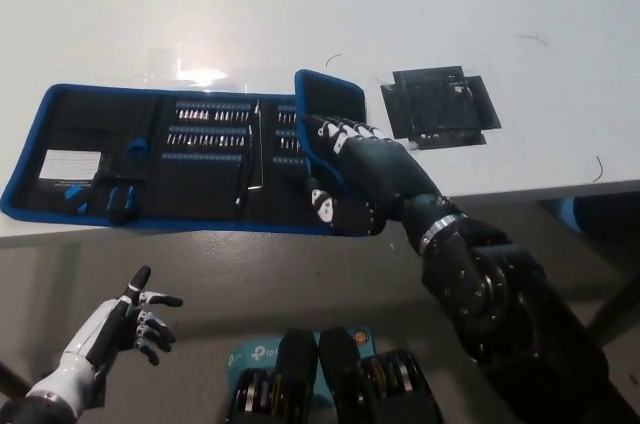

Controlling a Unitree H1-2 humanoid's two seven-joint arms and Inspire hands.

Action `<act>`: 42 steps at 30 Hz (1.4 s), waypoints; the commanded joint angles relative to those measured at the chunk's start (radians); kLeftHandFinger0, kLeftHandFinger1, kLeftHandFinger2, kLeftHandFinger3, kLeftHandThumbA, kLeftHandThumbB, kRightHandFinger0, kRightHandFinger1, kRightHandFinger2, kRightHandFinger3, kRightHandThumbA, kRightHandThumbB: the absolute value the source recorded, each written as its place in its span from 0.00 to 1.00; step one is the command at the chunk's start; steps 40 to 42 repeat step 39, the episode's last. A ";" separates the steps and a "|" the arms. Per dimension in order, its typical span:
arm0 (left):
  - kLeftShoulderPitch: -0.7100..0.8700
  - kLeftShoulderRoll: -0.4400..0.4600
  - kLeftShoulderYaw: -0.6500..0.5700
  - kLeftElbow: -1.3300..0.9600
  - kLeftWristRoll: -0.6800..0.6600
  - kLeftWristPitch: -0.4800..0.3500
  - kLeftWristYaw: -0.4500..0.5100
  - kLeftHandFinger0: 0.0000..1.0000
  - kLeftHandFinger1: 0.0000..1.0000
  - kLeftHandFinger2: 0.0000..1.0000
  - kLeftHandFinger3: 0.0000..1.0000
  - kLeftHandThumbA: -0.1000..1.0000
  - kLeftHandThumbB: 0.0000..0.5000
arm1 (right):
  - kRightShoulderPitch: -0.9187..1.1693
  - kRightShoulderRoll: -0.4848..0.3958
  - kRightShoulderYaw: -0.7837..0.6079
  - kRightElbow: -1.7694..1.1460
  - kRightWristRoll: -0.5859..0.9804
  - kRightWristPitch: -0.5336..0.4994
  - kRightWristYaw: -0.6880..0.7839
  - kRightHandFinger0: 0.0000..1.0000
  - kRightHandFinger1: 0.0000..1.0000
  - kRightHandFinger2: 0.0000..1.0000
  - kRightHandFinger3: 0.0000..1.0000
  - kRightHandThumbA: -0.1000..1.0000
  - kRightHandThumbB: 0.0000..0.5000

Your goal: The robot uses its right hand to lift an edge of the toolkit kept in middle of the desk and make one fold in it

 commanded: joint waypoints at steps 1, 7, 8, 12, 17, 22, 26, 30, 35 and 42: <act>0.002 0.015 0.008 -0.032 0.004 -0.006 0.002 0.36 0.39 0.35 0.58 1.00 0.84 | -0.017 0.007 -0.075 -0.104 0.048 0.047 0.118 1.00 1.00 1.00 1.00 0.38 0.61; 0.008 0.012 0.008 -0.026 0.009 -0.015 0.007 0.35 0.39 0.34 0.57 1.00 0.88 | 0.018 0.013 -0.325 -0.285 0.112 0.047 0.265 1.00 1.00 1.00 1.00 0.43 0.64; 0.008 0.011 0.008 -0.027 0.010 -0.013 0.007 0.35 0.39 0.34 0.57 1.00 0.88 | 0.021 0.014 -0.340 -0.292 0.113 0.047 0.276 1.00 1.00 1.00 1.00 0.43 0.63; 0.007 0.012 0.013 -0.029 0.003 -0.005 0.004 0.40 0.41 0.37 0.57 1.00 0.88 | 0.077 0.004 -0.473 -0.307 0.299 0.047 0.235 1.00 1.00 1.00 1.00 0.29 0.57; 0.002 0.006 0.008 -0.021 0.009 -0.002 0.008 0.41 0.42 0.38 0.58 1.00 0.94 | 0.228 -0.008 -0.635 -0.249 0.457 -0.085 0.107 1.00 1.00 1.00 1.00 0.24 0.36; 0.011 0.003 0.011 -0.023 0.004 -0.007 0.009 0.39 0.40 0.37 0.58 1.00 0.95 | 0.341 0.034 -0.772 -0.110 0.531 -0.263 -0.012 1.00 1.00 1.00 1.00 0.22 0.32; 0.016 0.005 0.013 -0.022 0.002 -0.010 0.006 0.40 0.41 0.39 0.59 1.00 0.93 | 0.406 0.055 -0.892 0.014 0.610 -0.357 -0.077 0.71 0.90 1.00 1.00 0.18 0.23; 0.020 0.005 0.013 -0.022 0.005 -0.010 0.010 0.35 0.38 0.37 0.59 1.00 0.99 | 0.432 0.067 -0.957 0.081 0.628 -0.420 -0.132 0.69 0.79 0.94 1.00 0.10 0.13; 0.017 0.010 0.009 -0.021 0.007 0.000 0.005 0.37 0.39 0.36 0.58 1.00 1.00 | 0.464 0.063 -0.980 0.184 0.640 -0.532 -0.164 0.55 0.67 0.78 0.89 0.10 0.22; 0.020 0.009 0.007 -0.025 0.009 -0.001 0.006 0.38 0.39 0.38 0.59 1.00 0.99 | 0.478 0.061 -0.986 0.251 0.650 -0.566 -0.175 0.44 0.53 0.61 0.82 0.11 0.25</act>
